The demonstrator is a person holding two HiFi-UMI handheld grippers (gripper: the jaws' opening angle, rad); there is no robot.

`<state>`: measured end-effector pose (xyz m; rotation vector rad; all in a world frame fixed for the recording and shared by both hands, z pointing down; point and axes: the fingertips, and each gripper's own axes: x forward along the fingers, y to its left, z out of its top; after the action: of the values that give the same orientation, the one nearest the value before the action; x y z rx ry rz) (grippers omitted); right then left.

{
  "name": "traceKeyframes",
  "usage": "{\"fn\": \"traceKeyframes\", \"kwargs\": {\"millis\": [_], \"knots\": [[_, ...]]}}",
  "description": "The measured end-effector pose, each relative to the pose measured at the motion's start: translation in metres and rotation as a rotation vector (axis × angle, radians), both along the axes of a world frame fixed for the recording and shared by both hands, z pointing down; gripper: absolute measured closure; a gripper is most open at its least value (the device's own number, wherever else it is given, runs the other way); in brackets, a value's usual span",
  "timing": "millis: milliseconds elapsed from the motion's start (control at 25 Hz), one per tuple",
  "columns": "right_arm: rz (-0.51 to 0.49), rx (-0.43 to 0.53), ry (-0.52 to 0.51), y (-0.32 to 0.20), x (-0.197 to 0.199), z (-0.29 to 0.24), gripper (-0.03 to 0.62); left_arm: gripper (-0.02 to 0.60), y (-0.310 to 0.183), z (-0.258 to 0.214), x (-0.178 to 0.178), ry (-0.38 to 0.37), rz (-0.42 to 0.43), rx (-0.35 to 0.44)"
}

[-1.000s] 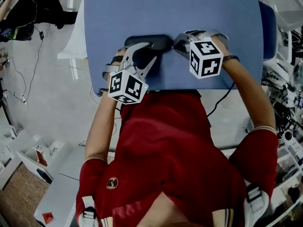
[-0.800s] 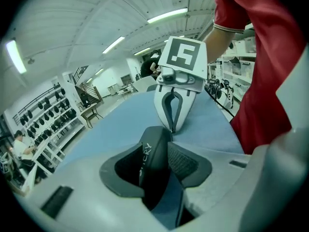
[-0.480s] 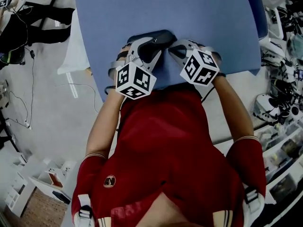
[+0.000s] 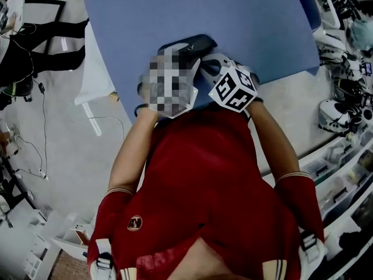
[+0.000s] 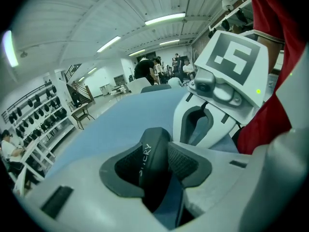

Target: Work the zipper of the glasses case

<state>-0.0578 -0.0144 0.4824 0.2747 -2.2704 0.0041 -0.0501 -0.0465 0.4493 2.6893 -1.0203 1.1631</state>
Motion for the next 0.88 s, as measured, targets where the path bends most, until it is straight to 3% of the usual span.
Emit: {"fn": "traceKeyframes", "kwargs": {"millis": [240, 400, 640, 880], "knots": [[0.135, 0.003, -0.049, 0.011, -0.018, -0.003, 0.594, 0.433, 0.006, -0.003, -0.004, 0.014, 0.029, -0.015], [0.196, 0.009, -0.07, 0.016, -0.023, -0.002, 0.595, 0.433, 0.013, -0.004, -0.007, 0.014, 0.107, -0.021], [0.057, 0.035, 0.001, 0.032, -0.019, 0.003, 0.594, 0.433, 0.034, -0.012, -0.028, -0.003, 0.249, -0.016], [-0.084, 0.046, 0.07, 0.034, 0.016, -0.002, 0.594, 0.433, 0.042, -0.03, -0.027, 0.007, 0.362, 0.003]]}}
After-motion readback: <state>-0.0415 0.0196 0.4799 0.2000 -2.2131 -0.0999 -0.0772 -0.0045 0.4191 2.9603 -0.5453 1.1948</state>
